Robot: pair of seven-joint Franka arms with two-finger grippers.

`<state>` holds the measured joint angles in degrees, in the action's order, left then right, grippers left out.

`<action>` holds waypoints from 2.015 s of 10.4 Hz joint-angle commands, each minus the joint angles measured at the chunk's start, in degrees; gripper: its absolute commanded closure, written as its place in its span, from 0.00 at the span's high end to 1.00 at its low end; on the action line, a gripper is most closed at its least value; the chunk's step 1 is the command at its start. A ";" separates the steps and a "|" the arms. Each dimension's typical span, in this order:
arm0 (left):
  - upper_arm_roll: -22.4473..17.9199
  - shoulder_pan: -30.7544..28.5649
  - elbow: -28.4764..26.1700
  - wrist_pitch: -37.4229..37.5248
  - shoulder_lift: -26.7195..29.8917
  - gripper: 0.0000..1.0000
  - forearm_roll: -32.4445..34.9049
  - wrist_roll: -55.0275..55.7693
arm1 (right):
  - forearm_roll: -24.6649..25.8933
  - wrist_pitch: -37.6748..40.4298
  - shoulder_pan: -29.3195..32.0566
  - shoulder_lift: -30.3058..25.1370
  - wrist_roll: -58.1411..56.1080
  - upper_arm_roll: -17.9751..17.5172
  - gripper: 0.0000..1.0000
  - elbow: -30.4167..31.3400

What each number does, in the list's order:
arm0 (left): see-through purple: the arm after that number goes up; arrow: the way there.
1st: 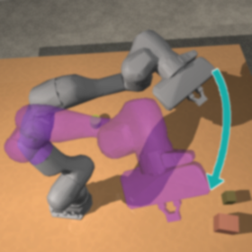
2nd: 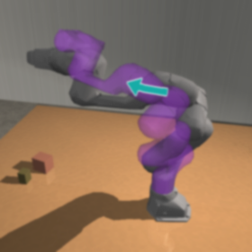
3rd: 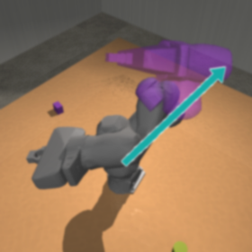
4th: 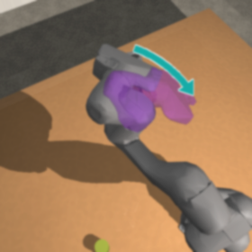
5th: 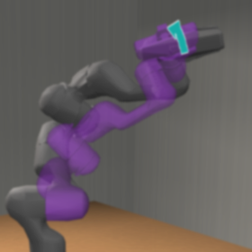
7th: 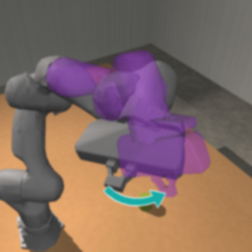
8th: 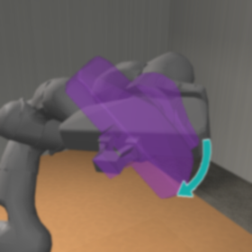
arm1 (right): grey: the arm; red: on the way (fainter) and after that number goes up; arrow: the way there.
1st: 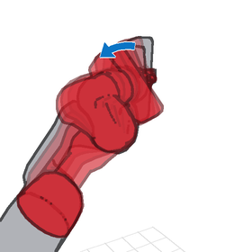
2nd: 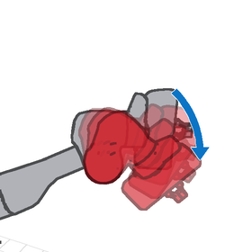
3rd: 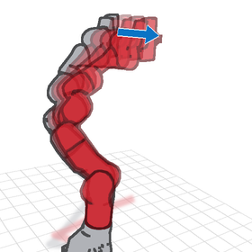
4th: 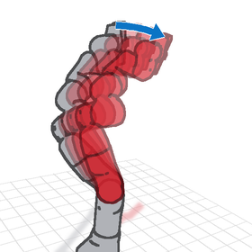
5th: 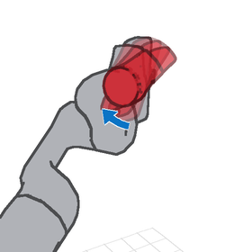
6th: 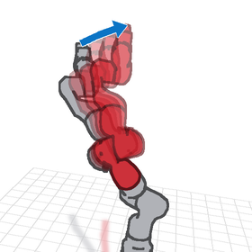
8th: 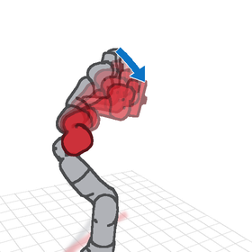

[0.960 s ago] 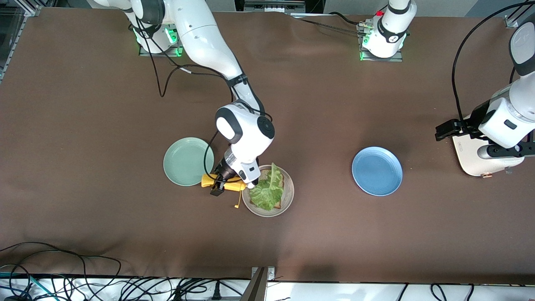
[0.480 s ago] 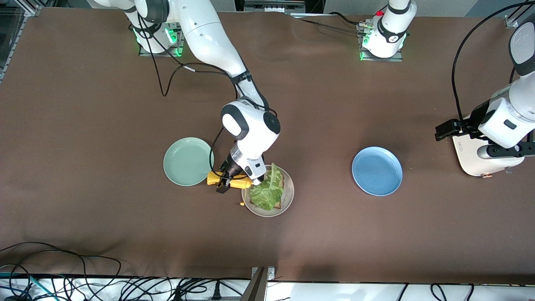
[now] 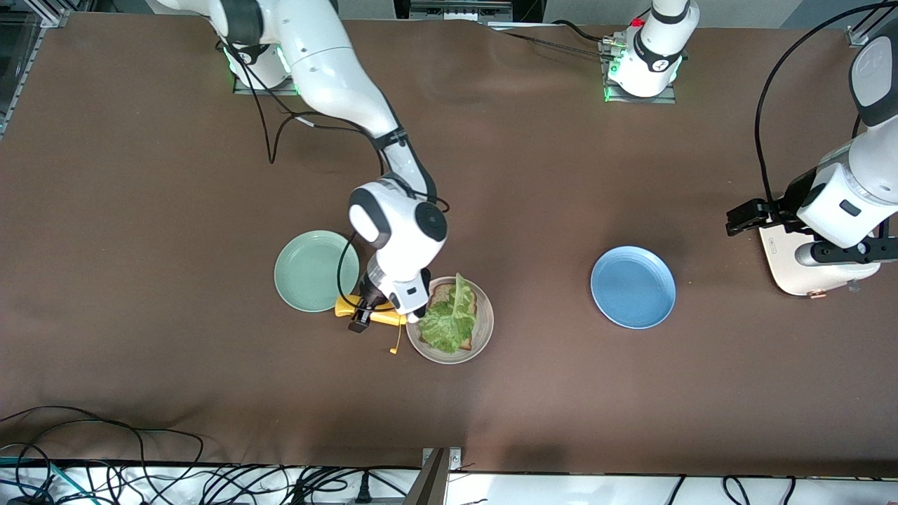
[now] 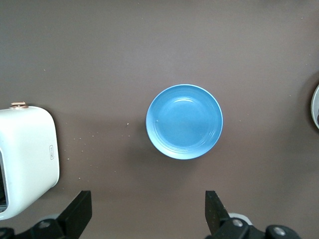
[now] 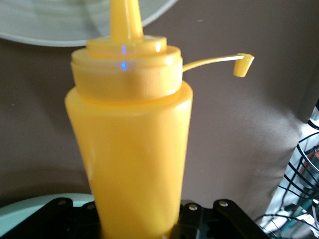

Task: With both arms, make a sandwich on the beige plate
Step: 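Carry the sauce bottle back and set it down on the table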

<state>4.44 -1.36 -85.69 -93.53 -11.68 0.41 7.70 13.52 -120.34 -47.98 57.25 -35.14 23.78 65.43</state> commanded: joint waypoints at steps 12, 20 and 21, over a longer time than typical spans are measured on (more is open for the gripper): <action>0.21 -0.04 0.70 0.98 0.26 1.00 1.79 -0.32 | -51.54 19.06 42.41 -23.51 -67.54 -14.82 0.00 24.30; 0.21 -0.04 1.40 0.98 0.26 1.00 1.79 -0.32 | -70.29 42.90 55.71 -7.08 -99.49 -14.38 0.00 19.84; 0.04 -0.04 1.93 0.98 0.26 1.00 1.79 -0.40 | -70.38 43.26 55.89 -5.85 -99.94 -14.38 0.00 18.86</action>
<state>4.45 -1.39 -85.32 -93.50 -11.68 0.41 7.70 -55.72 -79.72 6.84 49.37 -134.32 10.30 88.19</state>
